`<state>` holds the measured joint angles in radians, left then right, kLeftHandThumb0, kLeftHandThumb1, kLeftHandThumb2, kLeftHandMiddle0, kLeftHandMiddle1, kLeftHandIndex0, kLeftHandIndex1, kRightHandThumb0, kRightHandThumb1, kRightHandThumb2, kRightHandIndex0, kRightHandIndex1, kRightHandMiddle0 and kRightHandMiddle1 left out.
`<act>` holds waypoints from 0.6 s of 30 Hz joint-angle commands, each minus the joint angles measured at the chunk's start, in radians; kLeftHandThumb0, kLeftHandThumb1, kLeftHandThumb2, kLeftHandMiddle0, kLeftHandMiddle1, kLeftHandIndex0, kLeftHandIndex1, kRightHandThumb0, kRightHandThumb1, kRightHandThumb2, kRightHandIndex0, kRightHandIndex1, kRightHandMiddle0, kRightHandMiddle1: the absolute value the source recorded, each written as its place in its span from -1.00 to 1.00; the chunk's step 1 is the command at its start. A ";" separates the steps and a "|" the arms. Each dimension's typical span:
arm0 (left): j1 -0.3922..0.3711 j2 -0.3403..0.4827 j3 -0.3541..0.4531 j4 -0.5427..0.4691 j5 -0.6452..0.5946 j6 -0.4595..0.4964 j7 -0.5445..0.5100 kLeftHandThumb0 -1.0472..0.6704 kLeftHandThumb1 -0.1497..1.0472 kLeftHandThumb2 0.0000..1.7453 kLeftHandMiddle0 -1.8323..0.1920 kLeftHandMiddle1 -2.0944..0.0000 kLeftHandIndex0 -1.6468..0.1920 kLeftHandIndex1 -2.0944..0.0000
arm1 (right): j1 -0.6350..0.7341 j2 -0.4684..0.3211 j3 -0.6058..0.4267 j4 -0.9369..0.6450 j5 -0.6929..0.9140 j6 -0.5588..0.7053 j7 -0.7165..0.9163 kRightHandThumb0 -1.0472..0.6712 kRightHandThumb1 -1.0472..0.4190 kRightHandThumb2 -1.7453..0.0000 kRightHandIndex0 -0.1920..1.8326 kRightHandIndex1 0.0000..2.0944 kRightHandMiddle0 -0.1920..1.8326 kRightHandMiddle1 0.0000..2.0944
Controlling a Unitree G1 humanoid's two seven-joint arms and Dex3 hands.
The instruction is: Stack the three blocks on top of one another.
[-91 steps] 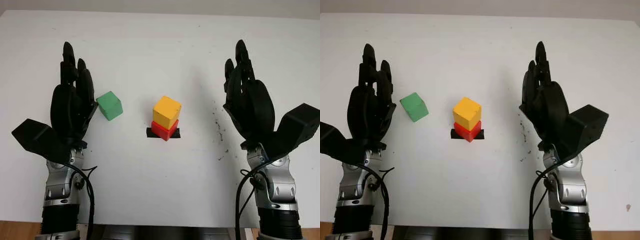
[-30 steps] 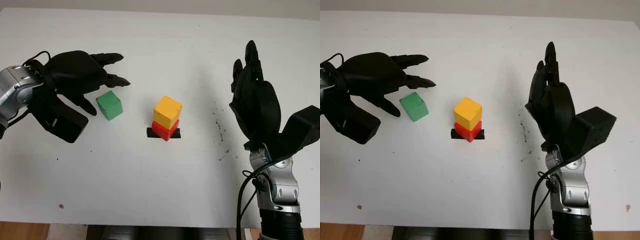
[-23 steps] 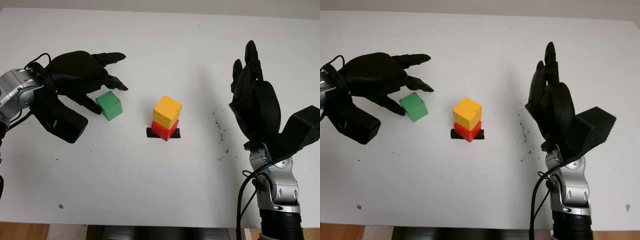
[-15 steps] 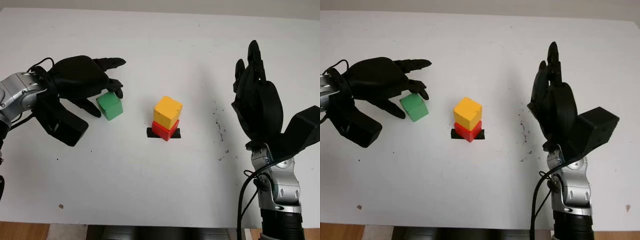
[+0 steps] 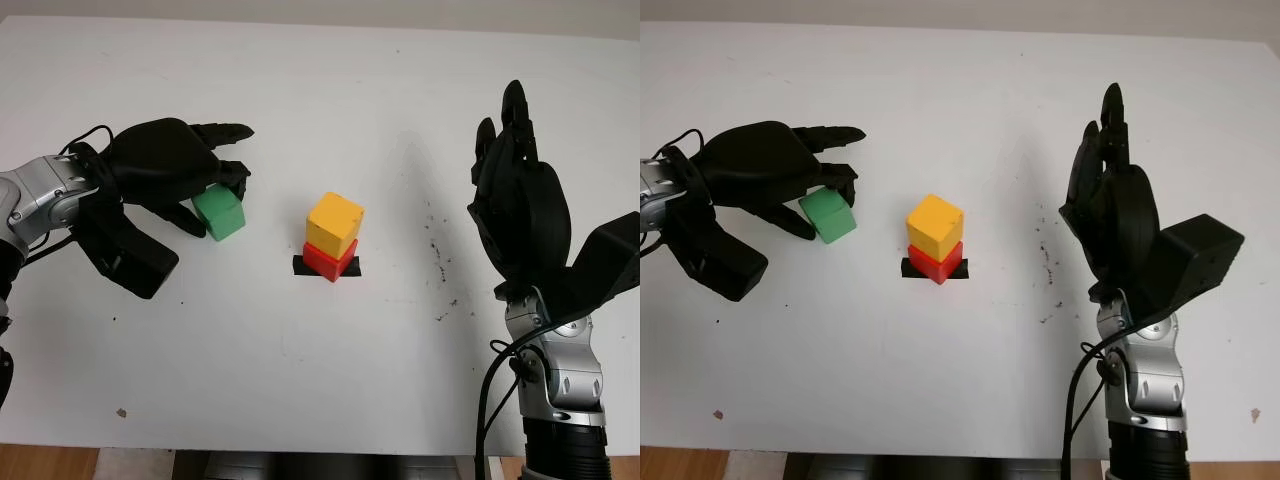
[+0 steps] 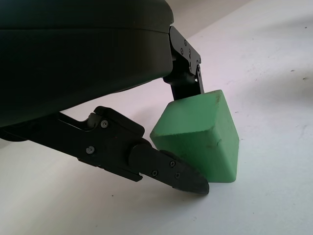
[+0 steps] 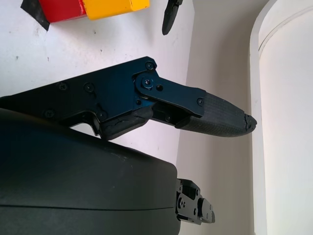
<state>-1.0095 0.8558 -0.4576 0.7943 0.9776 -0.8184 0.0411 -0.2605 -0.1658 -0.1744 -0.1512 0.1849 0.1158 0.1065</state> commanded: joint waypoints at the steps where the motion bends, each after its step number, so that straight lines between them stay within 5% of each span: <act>1: -0.024 -0.006 -0.003 0.021 -0.017 -0.012 0.009 -0.32 0.92 -0.93 0.69 0.94 0.47 -0.37 | 0.019 -0.005 -0.011 -0.019 0.003 -0.009 0.000 -0.65 -1.00 0.15 -1.00 -1.00 -1.00 -1.00; 11: -0.048 0.002 0.022 0.036 -0.117 0.001 -0.116 -0.27 0.99 -0.93 0.67 0.94 0.53 -0.32 | 0.020 0.003 -0.009 -0.002 -0.001 -0.025 -0.006 -0.62 -1.00 0.16 -1.00 -1.00 -1.00 -1.00; 18: -0.087 0.003 0.081 0.017 -0.329 0.008 -0.388 -0.25 0.99 -0.93 0.63 0.94 0.48 -0.21 | 0.019 0.005 -0.004 0.010 -0.002 -0.035 0.000 -0.58 -1.00 0.14 -1.00 -1.00 -1.00 -1.00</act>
<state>-1.0594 0.8467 -0.4036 0.8200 0.6820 -0.8149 -0.3116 -0.2540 -0.1650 -0.1764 -0.1469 0.1840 0.0968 0.1065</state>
